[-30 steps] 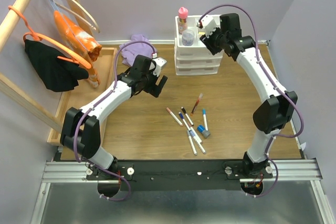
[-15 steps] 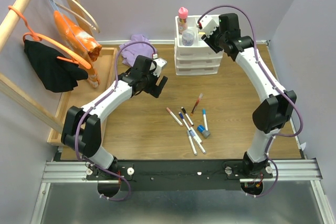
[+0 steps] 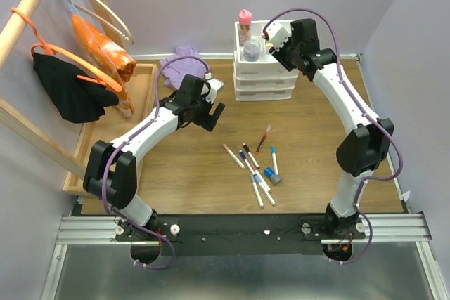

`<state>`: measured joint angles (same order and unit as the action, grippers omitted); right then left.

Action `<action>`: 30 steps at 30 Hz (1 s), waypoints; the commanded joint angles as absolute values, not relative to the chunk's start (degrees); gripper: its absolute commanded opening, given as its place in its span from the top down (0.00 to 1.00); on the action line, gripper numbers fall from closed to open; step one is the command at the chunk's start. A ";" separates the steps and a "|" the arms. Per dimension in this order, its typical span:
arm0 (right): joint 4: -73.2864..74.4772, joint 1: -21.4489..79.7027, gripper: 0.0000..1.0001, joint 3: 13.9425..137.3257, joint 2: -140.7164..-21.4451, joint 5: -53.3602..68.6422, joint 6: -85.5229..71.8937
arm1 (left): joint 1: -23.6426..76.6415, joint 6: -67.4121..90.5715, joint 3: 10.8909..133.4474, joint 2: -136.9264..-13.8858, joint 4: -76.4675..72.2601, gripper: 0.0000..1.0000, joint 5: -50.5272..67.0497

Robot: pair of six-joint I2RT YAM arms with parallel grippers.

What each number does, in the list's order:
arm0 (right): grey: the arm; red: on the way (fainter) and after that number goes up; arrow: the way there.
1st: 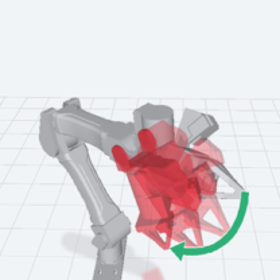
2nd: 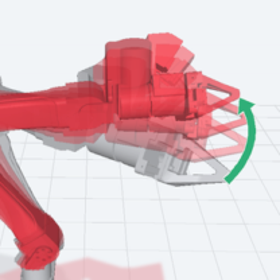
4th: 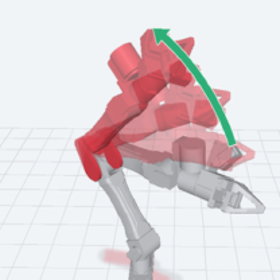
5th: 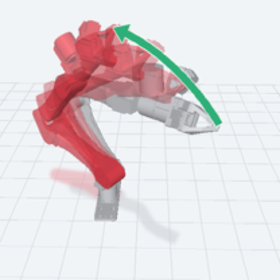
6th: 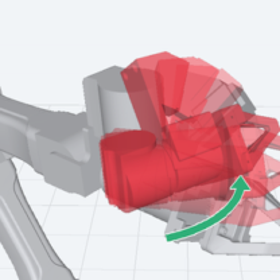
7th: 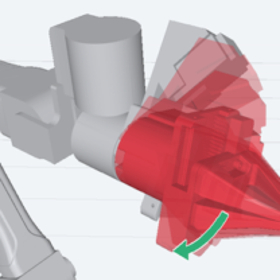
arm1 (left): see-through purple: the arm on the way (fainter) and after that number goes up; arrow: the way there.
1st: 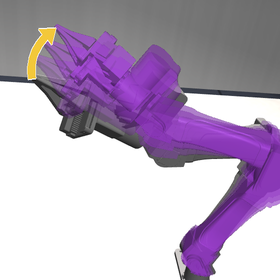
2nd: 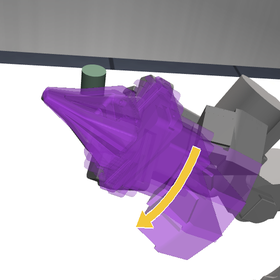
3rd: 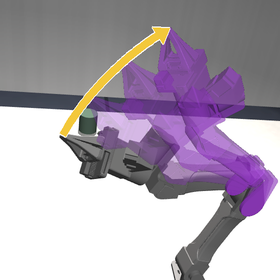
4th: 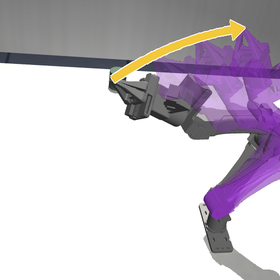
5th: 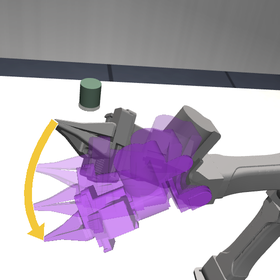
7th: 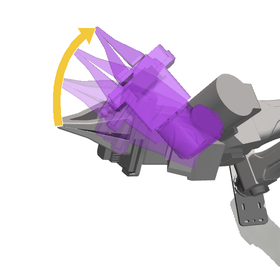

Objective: Sort the stationery into containers
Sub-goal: Place the stationery in the storage box.

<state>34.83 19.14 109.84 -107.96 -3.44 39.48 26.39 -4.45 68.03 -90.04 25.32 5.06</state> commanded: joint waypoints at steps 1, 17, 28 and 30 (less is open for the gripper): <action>31.99 19.25 0.56 110.21 -109.51 -5.36 39.64 | 26.72 -3.96 69.79 -90.26 24.17 0.03 5.89; 30.59 19.34 0.74 112.23 -109.95 -6.95 39.20 | 26.72 -3.78 70.05 -90.79 24.08 0.02 6.06; 32.87 19.25 0.81 118.73 -111.79 -6.41 33.68 | 26.72 -3.25 70.40 -91.32 23.99 0.02 6.50; 33.57 19.25 0.82 120.58 -112.58 -6.42 32.26 | 26.72 -3.25 70.40 -91.32 23.91 0.02 6.50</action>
